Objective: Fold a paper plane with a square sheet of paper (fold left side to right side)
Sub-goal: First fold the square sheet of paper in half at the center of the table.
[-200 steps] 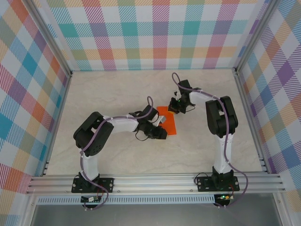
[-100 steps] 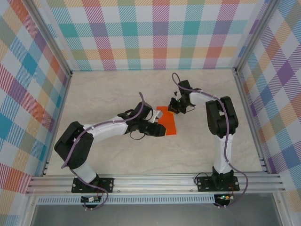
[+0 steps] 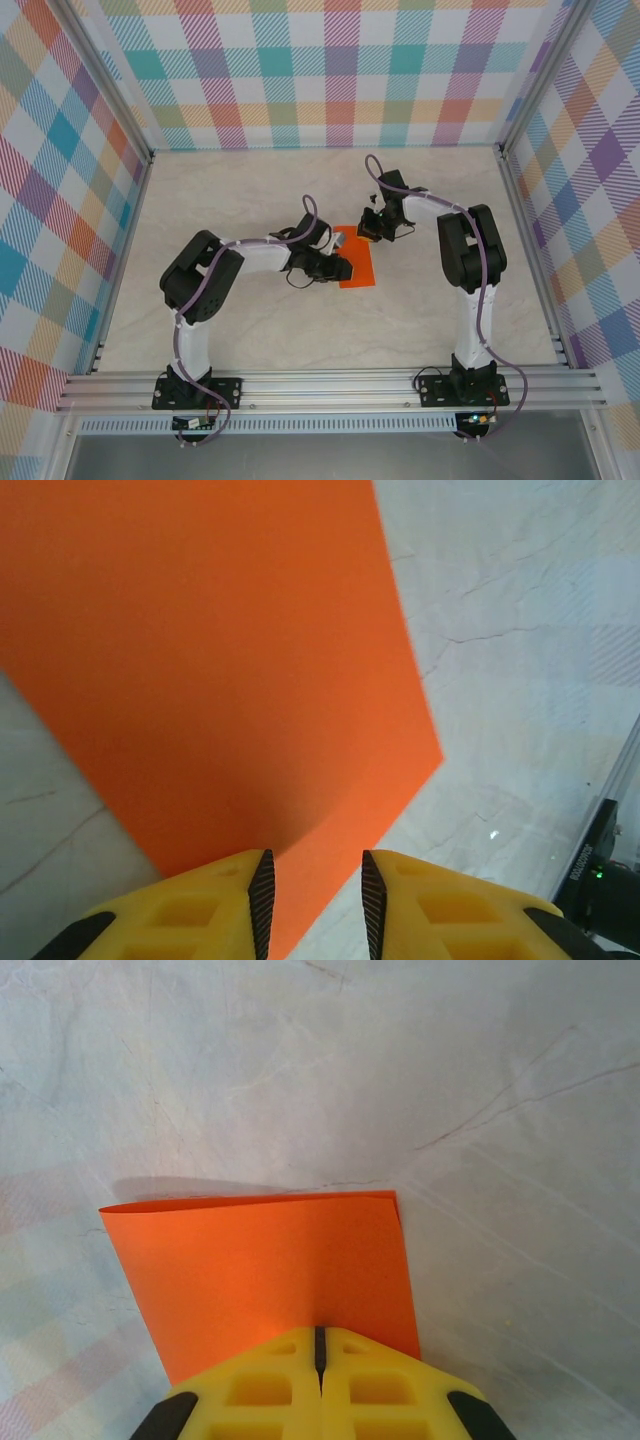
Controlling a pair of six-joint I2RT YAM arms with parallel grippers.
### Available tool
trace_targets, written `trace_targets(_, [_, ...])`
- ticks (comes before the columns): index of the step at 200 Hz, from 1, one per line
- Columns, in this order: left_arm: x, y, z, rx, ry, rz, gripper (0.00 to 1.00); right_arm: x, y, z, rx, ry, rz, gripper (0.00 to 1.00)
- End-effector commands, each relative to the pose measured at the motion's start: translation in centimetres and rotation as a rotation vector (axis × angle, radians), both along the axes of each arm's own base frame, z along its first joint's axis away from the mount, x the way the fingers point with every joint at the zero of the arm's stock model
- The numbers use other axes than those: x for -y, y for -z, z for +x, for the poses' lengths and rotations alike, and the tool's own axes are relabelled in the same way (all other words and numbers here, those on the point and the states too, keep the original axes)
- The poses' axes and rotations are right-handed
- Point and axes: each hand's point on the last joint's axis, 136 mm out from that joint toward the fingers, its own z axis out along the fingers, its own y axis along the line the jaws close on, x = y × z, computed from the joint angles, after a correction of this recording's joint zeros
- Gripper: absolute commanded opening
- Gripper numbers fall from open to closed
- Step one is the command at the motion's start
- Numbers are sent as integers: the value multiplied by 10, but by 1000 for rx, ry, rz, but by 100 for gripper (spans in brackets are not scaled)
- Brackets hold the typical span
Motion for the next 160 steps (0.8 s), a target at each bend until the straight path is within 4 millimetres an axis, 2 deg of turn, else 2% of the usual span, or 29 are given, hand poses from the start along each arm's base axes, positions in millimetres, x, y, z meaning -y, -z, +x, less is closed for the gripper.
trace_targets(1, [1, 1, 5, 14, -1, -15, 31, 8, 20, -19, -77, -13, -72, 5])
trace_targets(39, [-12, 17, -16, -13, 26, 40, 30, 10, 21, -21, -83, -13, -83, 5])
trace_targets(77, [-19, 18, -48, -18, 113, 84, 30, 11, 24, -22, -91, -14, -91, 5])
trace_targets(98, [-22, 18, -59, -23, 123, 83, 30, 11, 24, -22, -92, -13, -96, 5])
trace_targets(137, [-31, 21, -68, -33, 101, 80, 30, 8, 23, -21, -86, -14, -76, 5])
trace_targets(160, [-23, -1, -62, -4, 87, 27, 32, 0, 7, -14, -34, -22, -24, 6])
